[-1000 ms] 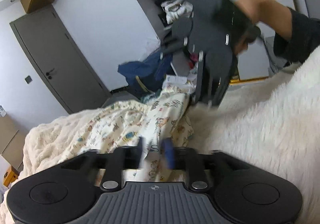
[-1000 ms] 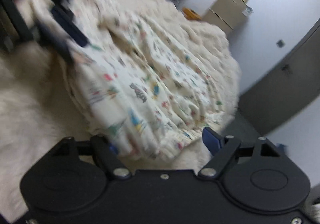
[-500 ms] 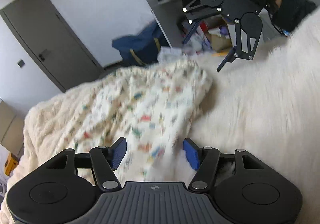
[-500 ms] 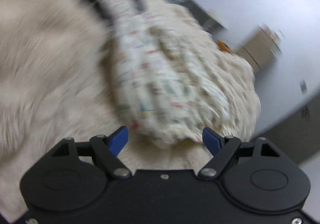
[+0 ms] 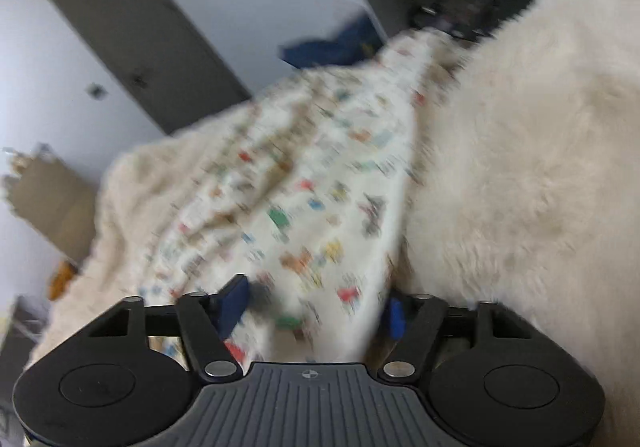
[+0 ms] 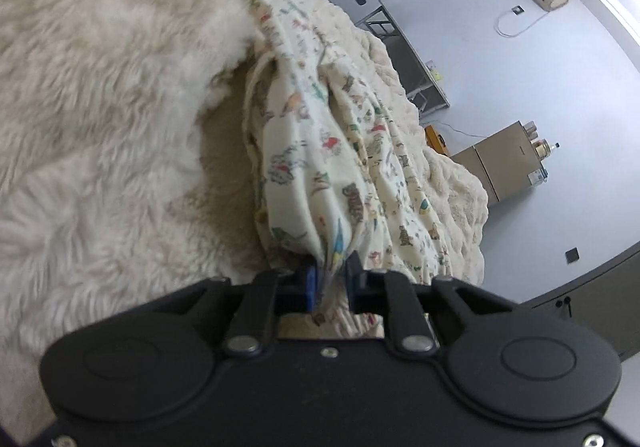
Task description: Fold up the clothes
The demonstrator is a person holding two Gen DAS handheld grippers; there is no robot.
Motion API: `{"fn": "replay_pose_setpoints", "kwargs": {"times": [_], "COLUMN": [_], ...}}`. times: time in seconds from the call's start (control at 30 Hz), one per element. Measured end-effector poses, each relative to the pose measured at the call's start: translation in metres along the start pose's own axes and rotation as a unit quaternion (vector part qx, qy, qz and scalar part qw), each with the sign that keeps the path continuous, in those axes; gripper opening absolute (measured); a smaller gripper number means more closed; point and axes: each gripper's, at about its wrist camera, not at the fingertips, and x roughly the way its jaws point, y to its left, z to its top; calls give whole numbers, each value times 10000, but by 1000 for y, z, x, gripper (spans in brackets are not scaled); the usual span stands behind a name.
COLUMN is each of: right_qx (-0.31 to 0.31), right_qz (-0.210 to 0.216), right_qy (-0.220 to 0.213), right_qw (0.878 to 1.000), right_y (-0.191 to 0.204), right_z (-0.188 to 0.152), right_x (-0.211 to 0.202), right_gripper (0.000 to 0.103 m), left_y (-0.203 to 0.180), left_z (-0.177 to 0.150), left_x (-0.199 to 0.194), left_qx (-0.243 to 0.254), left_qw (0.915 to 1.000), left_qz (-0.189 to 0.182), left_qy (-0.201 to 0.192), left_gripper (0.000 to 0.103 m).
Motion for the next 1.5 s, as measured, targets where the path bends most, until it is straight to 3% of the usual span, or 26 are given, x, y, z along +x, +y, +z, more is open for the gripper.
{"fn": "replay_pose_setpoints", "kwargs": {"times": [0.03, 0.13, 0.2, 0.3, 0.33, 0.4, 0.43, 0.47, 0.53, 0.57, 0.6, 0.67, 0.7, 0.8, 0.87, 0.93, 0.97, 1.03, 1.1, 1.2, 1.33, 1.37, 1.4, 1.43, 1.5], "right_qx": [45, 348, 599, 709, 616, 448, 263, 165, 648, 974, 1246, 1794, 2204, 3783, 4814, 5931, 6186, 6459, 6525, 6519, 6196, 6117, 6072, 6002, 5879], "right_qz": [-6, -141, -173, 205, 537, 990, 1394, 1604, 1698, 1757, 1792, 1688, 1580, 1126, 771, 424, 372, 353, 348, 724, 928, 1008, 1047, 1097, 996], "right_qy": [-13, -198, -402, -482, -431, -287, -128, -44, -232, -361, -505, -938, -1105, -1240, -849, -368, -282, -210, -85, 68, 125, 173, 255, 398, 660], "right_qw": [10000, 9991, 9972, 9961, 9957, 9937, 9898, 9869, 9831, 9789, 9746, 9647, 9562, 9104, 8689, 8032, 7843, 7624, 7569, 7548, 7793, 7844, 7872, 7913, 8001], "right_y": [-5, -26, -40, -49, -44, -35, -26, -22, -39, -50, -60, -82, -96, -148, -184, -217, -222, -223, -218, -209, -211, -212, -213, -214, -218], "right_z": [-1, -4, -4, -4, -1, 1, 2, 2, -9, -16, -23, -35, -44, -80, -103, -133, -144, -162, -170, -166, -137, -130, -126, -119, -108], "right_x": [-5, -35, -59, -77, -84, -86, -84, -83, -88, -91, -94, -96, -91, -47, 6, 72, 89, 124, 150, 191, 233, 241, 243, 248, 251], "right_gripper": [6, 4, 4, 4, 4, 10, 10, 11, 31, 52, 64, 73, 83, 83, 76, 71, 70, 71, 71, 72, 68, 49, 22, 12, 8], "left_y": [-1, 3, 17, 34, 31, 21, 16, 11, 10, 16, 22, 27, 28, 26, 22, 20, 20, 19, 19, 20, 22, 23, 24, 25, 28], "left_z": [3, 16, 22, 28, 29, 31, 31, 29, 27, 25, 23, 22, 21, 18, 17, 16, 16, 15, 16, 16, 16, 15, 15, 14, 12], "left_x": [-1, -15, -39, -79, -81, -74, -70, -64, -57, -54, -52, -50, -49, -44, -40, -39, -37, -34, -30, -24, -20, -18, -16, -15, -13], "left_qx": [-72, -67, -370, -621, -493, -196, -44, 86, 69, -108, -240, -349, -376, -426, -480, -517, -525, -539, -551, -603, -658, -681, -701, -718, -812], "left_qw": [9999, 9995, 9971, 9905, 9918, 9956, 9967, 9969, 9960, 9948, 9937, 9919, 9909, 9897, 9889, 9883, 9880, 9875, 9870, 9859, 9847, 9841, 9836, 9832, 9814], "left_qz": [41, 111, -72, -457, -503, -471, -475, -549, -701, -845, -933, -1058, -1123, -1194, -1253, -1295, -1316, -1358, -1392, -1454, -1505, -1528, -1548, -1562, -1618], "left_qy": [-74, -278, -657, -1135, -1066, -785, -651, -564, -555, -562, -569, -603, -645, -660, -633, -616, -610, -598, -580, -564, -581, -592, -602, -613, -645], "left_gripper": [2, 1, 1, 1, 3, 23, 48, 57, 57, 57, 58, 58, 58, 62, 62, 62, 63, 63, 63, 63, 63, 64, 64, 65, 66]}}
